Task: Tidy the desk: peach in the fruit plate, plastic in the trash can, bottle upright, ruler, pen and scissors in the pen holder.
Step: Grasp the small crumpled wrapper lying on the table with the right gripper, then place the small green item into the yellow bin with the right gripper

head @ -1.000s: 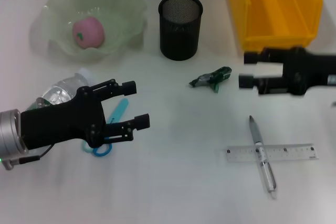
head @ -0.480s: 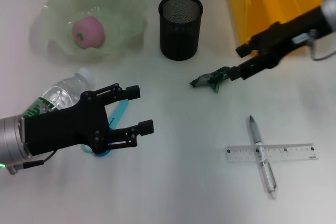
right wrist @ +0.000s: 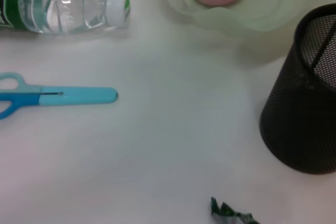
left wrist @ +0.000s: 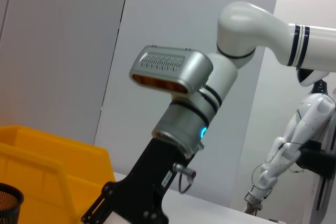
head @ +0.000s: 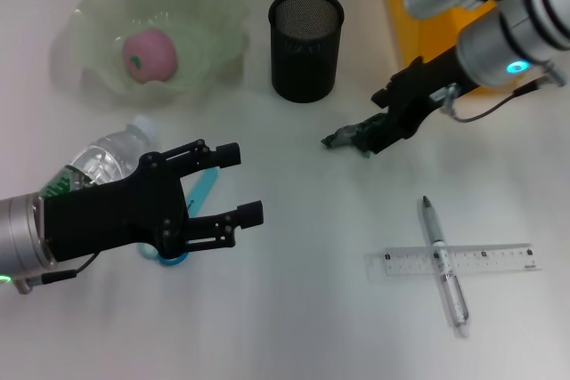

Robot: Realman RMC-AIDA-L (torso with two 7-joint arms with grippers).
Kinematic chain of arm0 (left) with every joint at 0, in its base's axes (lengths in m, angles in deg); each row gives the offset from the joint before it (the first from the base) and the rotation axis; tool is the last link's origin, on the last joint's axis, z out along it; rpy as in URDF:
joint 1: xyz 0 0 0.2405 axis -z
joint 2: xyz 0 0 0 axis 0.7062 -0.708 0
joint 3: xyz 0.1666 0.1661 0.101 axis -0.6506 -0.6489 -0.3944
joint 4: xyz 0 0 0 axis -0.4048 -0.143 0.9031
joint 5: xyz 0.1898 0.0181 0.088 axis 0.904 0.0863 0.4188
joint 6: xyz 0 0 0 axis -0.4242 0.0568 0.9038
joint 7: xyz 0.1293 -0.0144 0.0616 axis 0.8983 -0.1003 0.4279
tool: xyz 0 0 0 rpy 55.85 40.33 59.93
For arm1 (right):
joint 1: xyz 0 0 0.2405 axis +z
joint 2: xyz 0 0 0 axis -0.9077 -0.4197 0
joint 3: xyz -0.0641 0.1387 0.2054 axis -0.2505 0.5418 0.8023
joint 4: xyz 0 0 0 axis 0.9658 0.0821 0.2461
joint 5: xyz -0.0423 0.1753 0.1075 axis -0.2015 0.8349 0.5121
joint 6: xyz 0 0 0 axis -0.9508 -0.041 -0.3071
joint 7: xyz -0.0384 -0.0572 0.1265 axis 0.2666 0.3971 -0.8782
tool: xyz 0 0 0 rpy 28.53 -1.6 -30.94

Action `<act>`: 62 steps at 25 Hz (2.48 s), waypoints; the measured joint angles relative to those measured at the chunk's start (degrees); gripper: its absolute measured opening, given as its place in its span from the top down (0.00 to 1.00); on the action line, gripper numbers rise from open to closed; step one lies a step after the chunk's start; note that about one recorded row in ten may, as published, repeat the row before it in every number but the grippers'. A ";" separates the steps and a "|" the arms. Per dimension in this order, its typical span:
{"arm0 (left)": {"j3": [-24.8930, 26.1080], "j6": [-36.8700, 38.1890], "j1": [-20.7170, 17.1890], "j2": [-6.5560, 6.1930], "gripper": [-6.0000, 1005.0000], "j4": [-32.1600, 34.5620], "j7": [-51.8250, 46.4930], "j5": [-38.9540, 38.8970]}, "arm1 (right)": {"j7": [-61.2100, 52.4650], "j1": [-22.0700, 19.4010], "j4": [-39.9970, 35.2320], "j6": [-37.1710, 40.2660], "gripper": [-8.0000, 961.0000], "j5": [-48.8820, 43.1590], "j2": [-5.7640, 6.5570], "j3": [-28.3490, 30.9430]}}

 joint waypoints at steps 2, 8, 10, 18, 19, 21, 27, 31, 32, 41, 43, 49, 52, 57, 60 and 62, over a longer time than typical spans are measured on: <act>0.00 -0.05 0.07 0.00 0.16 -0.04 -0.04 -0.05 | 0.28 0.11 2.16 -3.69 0.30 1.20 0.00 -2.55; 0.00 -0.11 0.22 -0.10 0.16 0.17 -0.14 -0.14 | 0.45 -0.17 4.24 -9.22 0.30 2.91 0.00 -7.08; 0.00 -0.12 0.25 -0.17 0.16 0.21 -0.15 -0.15 | 0.80 -0.22 5.08 -10.43 0.30 3.88 -0.02 -8.22; 0.00 -0.21 0.40 -0.30 0.17 0.40 -0.18 -0.06 | 1.16 0.12 6.91 -11.90 0.31 4.73 -0.12 -8.85; 0.00 -0.15 0.40 -0.35 0.17 0.41 -0.18 -0.08 | 1.17 0.12 7.21 -12.23 0.31 4.74 -0.13 -8.86; 0.00 -0.05 0.39 -0.42 0.17 0.43 -0.19 -0.16 | 1.18 0.17 7.86 -12.56 0.31 4.75 -0.13 -8.88; 0.00 0.22 0.50 -0.40 0.17 0.51 -0.20 -0.26 | 1.10 0.28 8.20 -12.68 0.31 4.71 -0.07 -8.96; 0.00 0.44 0.69 -0.38 0.17 0.52 -0.20 -0.24 | 0.88 0.19 8.20 -12.32 0.61 4.74 -0.07 -8.98; 0.00 0.50 0.71 -0.38 0.17 0.52 -0.20 -0.30 | 0.86 0.18 8.20 -12.16 0.66 4.74 -0.07 -8.96; -0.01 0.92 0.73 -0.44 0.17 0.51 -0.20 -0.35 | 0.72 -1.73 4.84 -6.39 0.95 8.03 0.22 -6.84; 0.00 0.98 0.73 -0.45 0.17 0.51 -0.20 -0.35 | 0.73 -3.45 1.49 -2.82 0.97 9.14 0.23 -2.58; -0.01 1.25 0.79 -0.53 0.17 0.55 -0.20 -0.33 | 3.77 -8.48 -4.02 3.28 0.99 17.35 0.51 4.07; -0.01 1.35 0.81 -0.53 0.17 0.58 -0.20 -0.21 | 8.86 -12.71 -5.83 5.82 0.99 25.66 0.76 9.41; 0.00 1.63 0.84 -0.65 0.17 0.60 -0.19 -0.08 | 22.89 -20.11 -1.04 7.20 0.99 45.61 0.91 18.40; -0.01 1.69 0.91 -0.72 0.17 0.60 -0.11 -0.02 | 27.57 -21.57 2.13 6.95 0.99 50.73 0.91 21.21; 0.00 1.74 0.99 -0.78 0.17 0.60 -0.14 0.00 | 32.79 -22.46 6.89 5.30 0.99 55.46 0.82 26.02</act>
